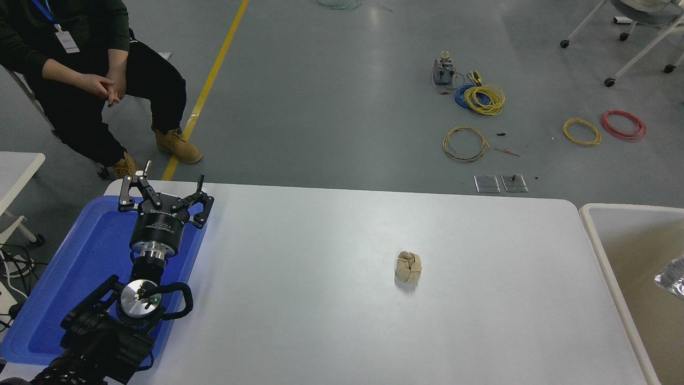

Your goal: Pick up foil plate and place in dustbin

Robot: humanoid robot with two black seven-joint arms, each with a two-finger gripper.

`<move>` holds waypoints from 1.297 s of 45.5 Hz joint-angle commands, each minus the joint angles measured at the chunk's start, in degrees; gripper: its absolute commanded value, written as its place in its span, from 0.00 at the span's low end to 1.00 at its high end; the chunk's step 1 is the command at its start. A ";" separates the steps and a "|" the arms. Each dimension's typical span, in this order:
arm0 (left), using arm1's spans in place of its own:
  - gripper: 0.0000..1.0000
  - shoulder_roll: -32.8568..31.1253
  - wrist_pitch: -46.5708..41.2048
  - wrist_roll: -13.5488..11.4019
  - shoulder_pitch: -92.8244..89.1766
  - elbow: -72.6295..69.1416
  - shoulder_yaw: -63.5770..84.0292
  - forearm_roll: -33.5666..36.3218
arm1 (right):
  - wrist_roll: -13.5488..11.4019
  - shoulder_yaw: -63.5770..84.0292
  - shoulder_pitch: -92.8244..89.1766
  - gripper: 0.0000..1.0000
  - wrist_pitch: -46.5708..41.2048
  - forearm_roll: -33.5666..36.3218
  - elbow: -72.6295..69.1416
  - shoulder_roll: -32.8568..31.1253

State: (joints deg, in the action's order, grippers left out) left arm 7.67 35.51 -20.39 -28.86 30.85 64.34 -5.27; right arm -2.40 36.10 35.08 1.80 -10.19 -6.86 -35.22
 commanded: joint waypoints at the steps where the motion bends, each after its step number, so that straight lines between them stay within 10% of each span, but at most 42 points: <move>1: 1.00 -0.03 0.00 0.00 0.03 0.08 0.00 0.00 | 0.02 -0.07 0.78 1.00 0.13 0.08 -0.17 -0.03; 25: 1.00 -0.03 0.00 0.00 -0.06 0.00 0.00 0.00 | 0.02 20.04 30.21 1.00 -1.27 -0.89 -10.97 1.37; 42: 1.00 -0.03 0.00 0.00 -0.06 0.00 0.00 0.00 | 0.02 28.76 50.61 1.00 -1.80 -0.89 -26.18 14.56; 59: 1.00 -0.03 0.00 0.00 -0.06 0.00 0.00 0.00 | 0.02 28.85 66.95 1.00 -23.84 -0.89 -42.17 16.58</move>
State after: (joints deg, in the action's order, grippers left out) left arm 7.65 35.51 -20.35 -28.91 30.86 64.34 -5.27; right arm -2.43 63.99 90.62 -9.62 -11.02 -37.15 -20.09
